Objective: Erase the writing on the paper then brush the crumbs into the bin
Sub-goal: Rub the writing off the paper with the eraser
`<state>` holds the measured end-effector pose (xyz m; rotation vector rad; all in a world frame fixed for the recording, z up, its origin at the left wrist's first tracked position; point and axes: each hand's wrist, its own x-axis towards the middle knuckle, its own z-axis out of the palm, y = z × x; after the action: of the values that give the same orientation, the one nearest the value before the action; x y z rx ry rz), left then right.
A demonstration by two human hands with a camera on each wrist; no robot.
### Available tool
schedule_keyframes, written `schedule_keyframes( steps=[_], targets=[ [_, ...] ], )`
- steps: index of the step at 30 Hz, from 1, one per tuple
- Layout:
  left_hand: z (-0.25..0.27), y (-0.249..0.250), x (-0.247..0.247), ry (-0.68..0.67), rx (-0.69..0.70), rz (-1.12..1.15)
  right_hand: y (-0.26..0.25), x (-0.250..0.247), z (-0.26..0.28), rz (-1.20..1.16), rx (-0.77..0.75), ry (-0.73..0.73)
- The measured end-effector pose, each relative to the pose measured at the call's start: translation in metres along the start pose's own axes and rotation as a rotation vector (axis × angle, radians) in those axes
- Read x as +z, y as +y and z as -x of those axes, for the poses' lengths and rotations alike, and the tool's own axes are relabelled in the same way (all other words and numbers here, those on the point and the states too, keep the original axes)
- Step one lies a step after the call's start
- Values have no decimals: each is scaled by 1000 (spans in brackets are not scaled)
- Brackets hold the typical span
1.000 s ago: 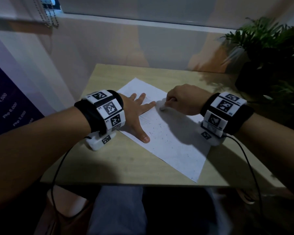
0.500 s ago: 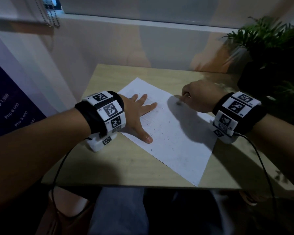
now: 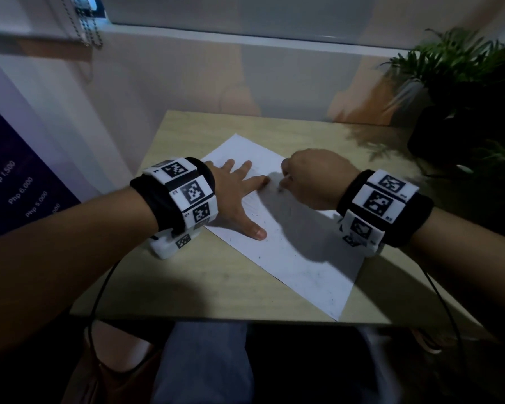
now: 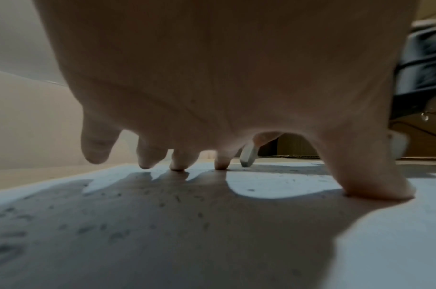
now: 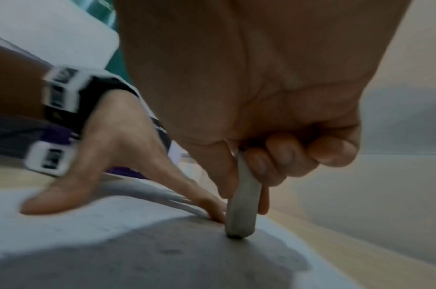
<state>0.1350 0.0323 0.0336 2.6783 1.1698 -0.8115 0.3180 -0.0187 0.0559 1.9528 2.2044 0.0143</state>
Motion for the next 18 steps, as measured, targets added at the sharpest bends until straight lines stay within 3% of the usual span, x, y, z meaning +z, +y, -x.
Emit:
schedule_keyframes(
  steps=[4, 7, 11, 13, 18],
  targets=[
    [0, -2, 0, -22, 9, 28, 4, -5, -5, -146, 19, -44],
    [1, -1, -1, -38, 15, 29, 15, -7, -11, -77, 96, -2],
    [-2, -3, -1, -46, 16, 47, -5, 2, -3, 28, 12, 27],
    [-4, -4, 0, -36, 14, 46, -5, 1, 0, -38, -25, 2],
    [-3, -2, 2, -23, 10, 29, 8, -3, -1, -64, 20, 16]
  ],
)
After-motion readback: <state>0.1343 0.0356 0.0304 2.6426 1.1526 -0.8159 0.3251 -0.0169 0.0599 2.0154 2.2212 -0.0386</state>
